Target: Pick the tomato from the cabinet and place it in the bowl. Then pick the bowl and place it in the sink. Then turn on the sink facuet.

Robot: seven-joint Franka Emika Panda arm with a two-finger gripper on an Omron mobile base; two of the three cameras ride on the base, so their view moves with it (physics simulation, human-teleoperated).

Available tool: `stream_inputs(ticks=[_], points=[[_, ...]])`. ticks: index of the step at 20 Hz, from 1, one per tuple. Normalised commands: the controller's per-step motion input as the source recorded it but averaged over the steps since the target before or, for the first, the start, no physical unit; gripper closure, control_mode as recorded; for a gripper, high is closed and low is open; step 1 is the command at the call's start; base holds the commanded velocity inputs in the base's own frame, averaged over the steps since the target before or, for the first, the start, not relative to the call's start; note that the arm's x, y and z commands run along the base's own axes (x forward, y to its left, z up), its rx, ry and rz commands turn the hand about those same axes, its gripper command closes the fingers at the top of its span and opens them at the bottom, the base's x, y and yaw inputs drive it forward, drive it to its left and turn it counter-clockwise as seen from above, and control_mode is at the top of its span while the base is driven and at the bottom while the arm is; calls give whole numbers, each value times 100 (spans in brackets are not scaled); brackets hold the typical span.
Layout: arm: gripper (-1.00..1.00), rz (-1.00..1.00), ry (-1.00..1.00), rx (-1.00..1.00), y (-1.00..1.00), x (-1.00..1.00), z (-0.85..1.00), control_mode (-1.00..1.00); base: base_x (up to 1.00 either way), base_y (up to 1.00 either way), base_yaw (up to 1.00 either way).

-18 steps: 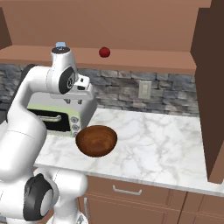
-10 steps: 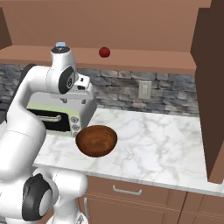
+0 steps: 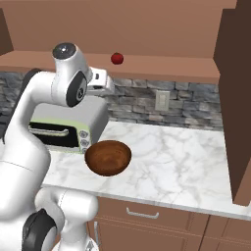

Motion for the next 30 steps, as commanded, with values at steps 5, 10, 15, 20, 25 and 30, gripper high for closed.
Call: stream_inputs(ticks=[5,10,15,20,25,30], points=[[-100,-11,-27,-1,-28,35,77,-100,0,0,0],[-100,-12,-3,0,0,73,50,-100,0,0,0],[-100,-8,2,2,0,80,33,-100,0,0,0],[-100,-2,10,4,0,86,1,-100,0,0,0],[-100,0,7,6,0,85,0,-100,0,0,0],[-100,0,2,7,0,62,-8,-100,0,0,0]])
